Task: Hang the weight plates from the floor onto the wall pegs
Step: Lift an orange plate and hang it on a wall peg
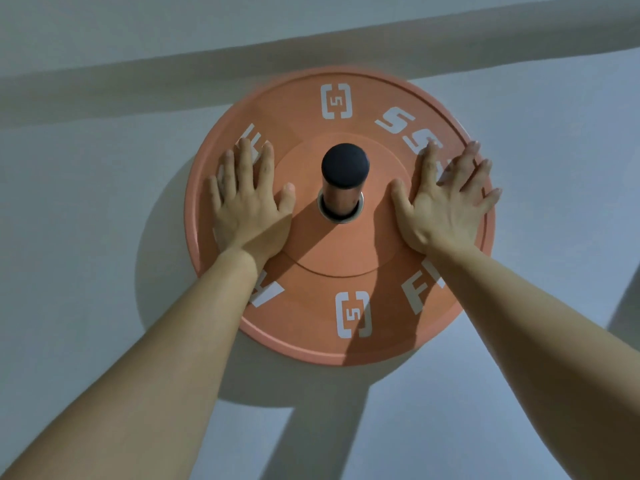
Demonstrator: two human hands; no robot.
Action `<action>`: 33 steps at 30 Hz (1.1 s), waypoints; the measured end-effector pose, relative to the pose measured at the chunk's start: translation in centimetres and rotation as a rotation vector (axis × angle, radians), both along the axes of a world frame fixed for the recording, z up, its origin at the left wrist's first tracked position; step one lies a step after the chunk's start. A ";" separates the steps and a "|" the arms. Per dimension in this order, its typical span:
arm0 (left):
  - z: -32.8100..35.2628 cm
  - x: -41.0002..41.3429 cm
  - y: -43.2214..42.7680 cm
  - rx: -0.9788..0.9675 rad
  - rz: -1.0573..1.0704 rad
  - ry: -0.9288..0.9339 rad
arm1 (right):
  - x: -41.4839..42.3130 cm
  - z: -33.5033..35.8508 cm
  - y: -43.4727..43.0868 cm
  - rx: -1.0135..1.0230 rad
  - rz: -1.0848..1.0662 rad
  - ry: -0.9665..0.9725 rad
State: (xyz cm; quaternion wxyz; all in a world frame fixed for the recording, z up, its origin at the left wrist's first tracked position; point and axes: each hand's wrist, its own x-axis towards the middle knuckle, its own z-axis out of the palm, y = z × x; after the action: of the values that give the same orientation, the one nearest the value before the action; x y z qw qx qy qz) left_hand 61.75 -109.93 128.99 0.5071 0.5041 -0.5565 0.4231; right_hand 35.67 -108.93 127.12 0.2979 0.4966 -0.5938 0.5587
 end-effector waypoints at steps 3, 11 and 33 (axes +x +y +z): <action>-3.6 0.0 -0.4 0.011 0.035 -0.047 | -0.2 -1.3 0.0 0.064 0.033 -0.131; -9.4 0.8 2.4 0.210 0.031 -0.081 | 0.5 -3.4 3.3 0.220 0.112 -0.360; -10.6 -4.3 5.5 0.312 -0.055 -0.044 | 8.0 -14.3 8.3 0.476 0.509 -0.657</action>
State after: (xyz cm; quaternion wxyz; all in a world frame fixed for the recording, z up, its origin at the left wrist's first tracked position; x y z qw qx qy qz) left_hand 57.43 -104.40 118.42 0.4217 0.5522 -0.6399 0.3284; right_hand 43.62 -100.67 112.84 -0.1738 0.4776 -0.6276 0.5897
